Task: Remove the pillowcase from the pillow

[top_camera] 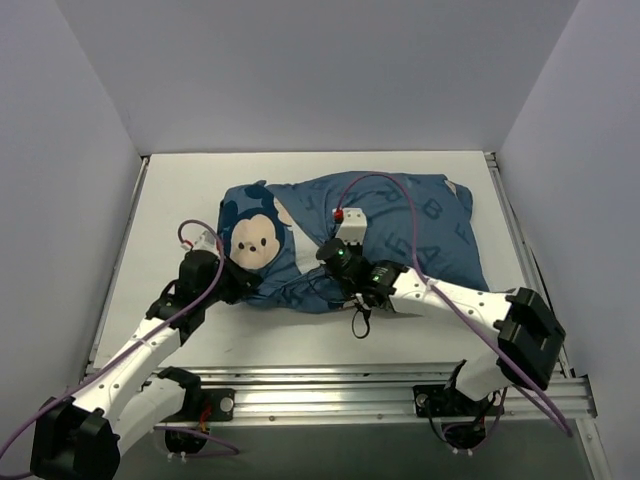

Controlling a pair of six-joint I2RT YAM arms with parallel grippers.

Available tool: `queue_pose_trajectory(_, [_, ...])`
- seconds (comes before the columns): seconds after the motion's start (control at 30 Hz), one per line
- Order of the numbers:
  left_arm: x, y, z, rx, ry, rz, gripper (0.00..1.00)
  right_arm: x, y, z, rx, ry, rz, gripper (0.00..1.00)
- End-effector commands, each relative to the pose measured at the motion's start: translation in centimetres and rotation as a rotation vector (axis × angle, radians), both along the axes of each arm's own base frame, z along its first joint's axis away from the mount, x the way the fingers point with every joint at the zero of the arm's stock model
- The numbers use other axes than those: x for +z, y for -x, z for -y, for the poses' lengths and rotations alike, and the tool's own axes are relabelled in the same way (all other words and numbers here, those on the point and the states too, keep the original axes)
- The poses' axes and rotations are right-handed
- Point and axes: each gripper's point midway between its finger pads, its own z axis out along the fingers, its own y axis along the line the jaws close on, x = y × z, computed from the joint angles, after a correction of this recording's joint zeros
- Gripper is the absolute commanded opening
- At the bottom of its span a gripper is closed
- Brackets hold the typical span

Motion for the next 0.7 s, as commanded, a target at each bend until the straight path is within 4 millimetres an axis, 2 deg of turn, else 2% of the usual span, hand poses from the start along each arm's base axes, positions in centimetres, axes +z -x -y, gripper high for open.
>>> queue_pose_trajectory(0.0, [-2.6, 1.9, -1.7, 0.04, -0.088, -0.076, 0.03, -1.0, 0.4, 7.3, -0.15, 0.096, 0.013, 0.0])
queue_pose_trajectory(0.07, [-2.0, 1.9, -1.1, 0.024, -0.09, -0.05, 0.04, -1.0, 0.7, 5.6, -0.07, 0.009, 0.013, 0.0])
queue_pose_trajectory(0.1, [-1.6, 2.4, -0.1, -0.018, -0.092, -0.034, 0.05, -1.9, 1.0, 5.3, -0.05, 0.0, 0.002, 0.0])
queue_pose_trajectory(0.17, [-1.0, 2.4, -0.1, -0.028, -0.146, -0.004, 0.22, -2.4, 1.0, 4.6, -0.032, -0.035, -0.003, 0.0])
queue_pose_trajectory(0.2, [0.5, 2.2, 0.6, -0.049, -0.152, 0.031, 0.3, -2.7, 1.2, 4.3, -0.018, -0.043, -0.011, 0.0])
queue_pose_trajectory(0.23, [1.2, 2.2, 0.7, -0.055, -0.166, 0.047, 0.46, -3.1, 1.2, 4.2, -0.016, -0.045, -0.017, 0.0])
queue_pose_trajectory(0.27, [1.6, 2.0, 0.3, -0.048, -0.206, 0.058, 0.55, -3.3, 1.1, 3.9, -0.014, -0.057, -0.016, 0.0])
queue_pose_trajectory(0.3, [3.4, 1.7, 0.7, -0.054, -0.207, 0.095, 0.64, -3.5, 1.1, 3.8, -0.011, -0.061, -0.02, 0.0])
queue_pose_trajectory(0.33, [4.3, 1.5, 0.7, -0.051, -0.219, 0.113, 0.87, -3.7, 1.1, 3.6, -0.007, -0.066, -0.023, 0.0])
queue_pose_trajectory(0.37, [4.8, 1.5, 0.6, -0.052, -0.243, 0.123, 0.94, -3.9, 1.0, 3.3, -0.004, -0.074, -0.022, 0.0])
queue_pose_trajectory(0.4, [6.5, 0.7, 0.4, -0.016, -0.262, 0.154, 0.97, -4.0, 1.0, 3.1, 0.003, -0.083, -0.026, 0.0])
queue_pose_trajectory(0.43, [7.2, 0.7, 0.8, -0.021, -0.275, 0.167, 0.97, -4.0, 1.0, 2.9, 0.007, -0.09, -0.026, 0.0])
queue_pose_trajectory(0.5, [7.6, 0.0, 0.9, -0.003, -0.345, 0.175, 0.95, -4.2, 1.0, 2.5, 0.016, -0.098, -0.027, 0.0])
queue_pose_trajectory(0.53, [9.2, -0.2, 2.0, -0.016, -0.343, 0.206, 0.95, -4.2, 0.9, 2.4, 0.02, -0.104, -0.029, 0.0])
queue_pose_trajectory(0.57, [9.4, -0.4, 2.5, -0.02, -0.368, 0.211, 0.95, -4.1, 0.8, 2.2, 0.023, -0.111, -0.026, 0.0])
queue_pose_trajectory(0.6, [8.6, -0.9, 3.2, -0.027, -0.409, 0.193, 0.95, -4.0, 0.8, 2.1, 0.025, -0.114, -0.023, 0.0])
queue_pose_trajectory(0.63, [9.8, -1.7, 3.5, 0.002, -0.428, 0.218, 0.95, -4.0, 0.8, 2.1, 0.025, -0.112, -0.022, 0.0])
queue_pose_trajectory(0.67, [9.7, -1.5, 4.6, -0.015, -0.453, 0.219, 0.96, -3.9, 0.7, 2.0, 0.026, -0.117, -0.019, 0.0])
